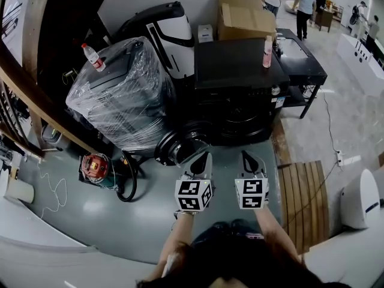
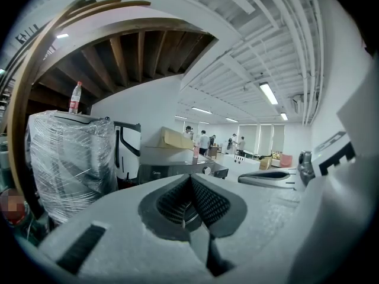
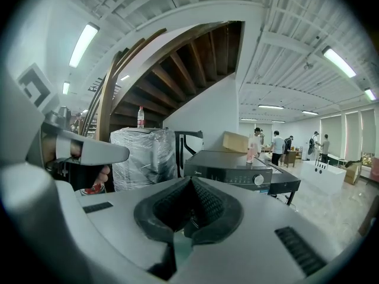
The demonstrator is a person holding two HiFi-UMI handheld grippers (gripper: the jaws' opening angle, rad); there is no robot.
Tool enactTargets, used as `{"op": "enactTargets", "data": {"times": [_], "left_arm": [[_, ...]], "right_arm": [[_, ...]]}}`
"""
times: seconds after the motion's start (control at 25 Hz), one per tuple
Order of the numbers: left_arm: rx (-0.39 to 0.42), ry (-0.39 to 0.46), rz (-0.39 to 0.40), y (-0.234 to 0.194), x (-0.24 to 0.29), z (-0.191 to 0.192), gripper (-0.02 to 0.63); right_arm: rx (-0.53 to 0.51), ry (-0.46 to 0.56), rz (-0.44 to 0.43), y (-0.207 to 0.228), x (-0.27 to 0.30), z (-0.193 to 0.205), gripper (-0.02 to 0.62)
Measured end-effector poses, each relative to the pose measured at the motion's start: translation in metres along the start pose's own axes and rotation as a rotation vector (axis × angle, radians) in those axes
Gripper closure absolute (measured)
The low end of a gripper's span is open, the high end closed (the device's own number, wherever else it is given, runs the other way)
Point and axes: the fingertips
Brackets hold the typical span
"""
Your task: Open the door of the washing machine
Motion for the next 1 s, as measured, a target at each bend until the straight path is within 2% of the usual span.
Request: {"op": "enactTargets", "data": {"times": [1.0], "left_arm": [[0.006,-0.005,0.012,0.015,-0.023,0.004,0.592]], "right_arm": [[-0.003,0.016,0.015,0.0,-0.035,-0.001,0.595]]}}
Point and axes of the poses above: the fingertips, and each gripper's own axes: x forward along the fingers, y to its right, z out of its underside, and after that the axes turned 2 degrees about -z, right-handed
